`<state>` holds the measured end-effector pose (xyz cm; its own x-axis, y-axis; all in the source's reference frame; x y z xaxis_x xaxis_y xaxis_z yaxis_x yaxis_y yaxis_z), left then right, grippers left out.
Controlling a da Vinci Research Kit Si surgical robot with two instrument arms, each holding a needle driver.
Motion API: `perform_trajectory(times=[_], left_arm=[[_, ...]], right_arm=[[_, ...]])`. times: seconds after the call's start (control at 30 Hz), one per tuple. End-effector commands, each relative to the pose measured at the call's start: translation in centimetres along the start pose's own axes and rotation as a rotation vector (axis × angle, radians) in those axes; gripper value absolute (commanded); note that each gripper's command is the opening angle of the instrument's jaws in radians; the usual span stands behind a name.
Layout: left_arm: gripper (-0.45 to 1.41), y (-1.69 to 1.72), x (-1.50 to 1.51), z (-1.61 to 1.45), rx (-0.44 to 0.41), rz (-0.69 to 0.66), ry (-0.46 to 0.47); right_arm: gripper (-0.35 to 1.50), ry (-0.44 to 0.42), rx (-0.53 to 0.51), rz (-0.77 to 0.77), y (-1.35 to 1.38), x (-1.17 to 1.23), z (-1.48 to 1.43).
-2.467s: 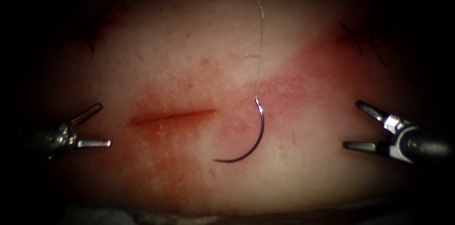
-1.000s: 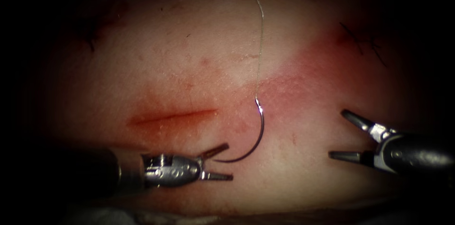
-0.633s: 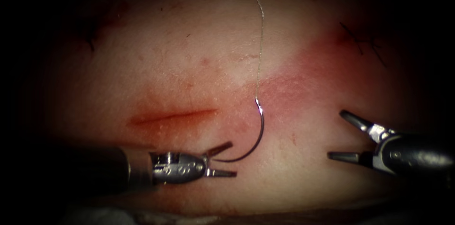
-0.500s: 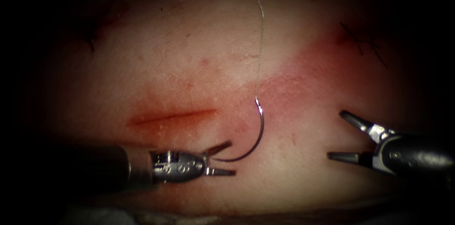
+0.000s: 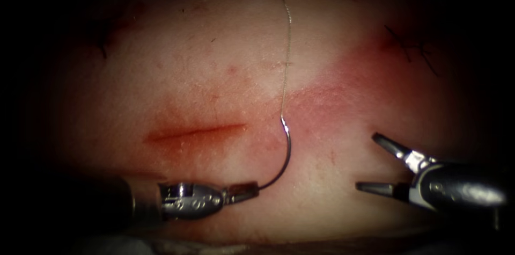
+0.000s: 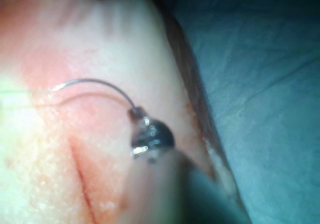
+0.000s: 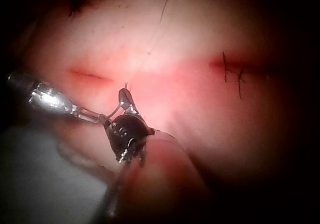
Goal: Wound Closure
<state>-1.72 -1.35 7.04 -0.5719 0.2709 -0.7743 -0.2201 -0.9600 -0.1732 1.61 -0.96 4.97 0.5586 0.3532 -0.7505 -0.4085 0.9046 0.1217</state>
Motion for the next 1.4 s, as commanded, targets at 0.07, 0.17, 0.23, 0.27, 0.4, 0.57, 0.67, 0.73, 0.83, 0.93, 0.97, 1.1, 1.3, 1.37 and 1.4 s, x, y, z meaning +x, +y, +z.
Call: perform_trajectory(times=[0.07, 0.17, 0.23, 0.27, 0.4, 0.57, 0.67, 0.73, 0.83, 0.93, 0.97, 1.1, 1.3, 1.37, 1.4], left_arm=[[-0.45, 0.05, 0.1, -0.07, 0.001, 0.006, -0.006], [-0.45, 0.03, 0.22, -0.22, 0.02, 0.03, 0.005], [-0.45, 0.01, 0.28, -0.31, 0.037, 0.052, 0.014], [-0.45, -0.01, 0.33, -0.38, 0.053, 0.075, 0.02], [-0.45, -0.09, 0.46, -0.53, 0.108, 0.174, 0.06], [-0.45, -0.12, 0.55, -0.65, 0.168, 0.264, 0.109], [-0.45, -0.13, 0.61, -0.69, 0.192, 0.292, 0.117], [-0.45, -0.13, 0.64, -0.71, 0.203, 0.309, 0.12], [-0.45, -0.1, 0.68, -0.72, 0.214, 0.344, 0.13], [-0.45, -0.09, 0.69, -0.72, 0.218, 0.359, 0.125], [-0.45, -0.09, 0.69, -0.72, 0.218, 0.365, 0.124], [-0.45, -0.08, 0.72, -0.73, 0.225, 0.379, 0.128], [-0.45, -0.04, 0.82, -0.76, 0.235, 0.412, 0.138], [-0.45, -0.03, 0.84, -0.76, 0.237, 0.416, 0.141], [-0.45, -0.02, 0.85, -0.76, 0.238, 0.421, 0.139]], right_arm=[[1.18, -0.003, 0.008, 0.073, -0.13, 0.06, 0.16], [1.16, 0.017, 0.041, 0.158, -0.15, 0.09, 0.25], [1.14, 0.032, 0.062, 0.206, -0.15, 0.11, 0.32], [1.13, 0.054, 0.099, 0.275, -0.15, 0.1, 0.4], [1.07, 0.056, 0.226, 0.416, -0.12, 0.04, 0.58], [1.07, 0.053, 0.28, 0.48, 0.0, -0.02, 0.67], [1.07, 0.06, 0.307, 0.499, 0.04, -0.04, 0.7], [1.07, 0.065, 0.328, 0.508, 0.04, -0.03, 0.72], [1.07, 0.077, 0.367, 0.525, -0.01, 0.01, 0.8], [1.06, 0.091, 0.388, 0.524, -0.1, 0.06, 0.94], [1.06, 0.092, 0.388, 0.523, -0.12, 0.07, 0.97], [1.06, 0.09, 0.39, 0.525, -0.16, 0.08, 1.01], [1.01, 0.085, 0.378, 0.539, -0.15, 0.09, 1.05], [0.97, 0.084, 0.378, 0.545, -0.15, 0.1, 1.06], [0.96, 0.083, 0.378, 0.551, -0.15, 0.1, 1.07]])
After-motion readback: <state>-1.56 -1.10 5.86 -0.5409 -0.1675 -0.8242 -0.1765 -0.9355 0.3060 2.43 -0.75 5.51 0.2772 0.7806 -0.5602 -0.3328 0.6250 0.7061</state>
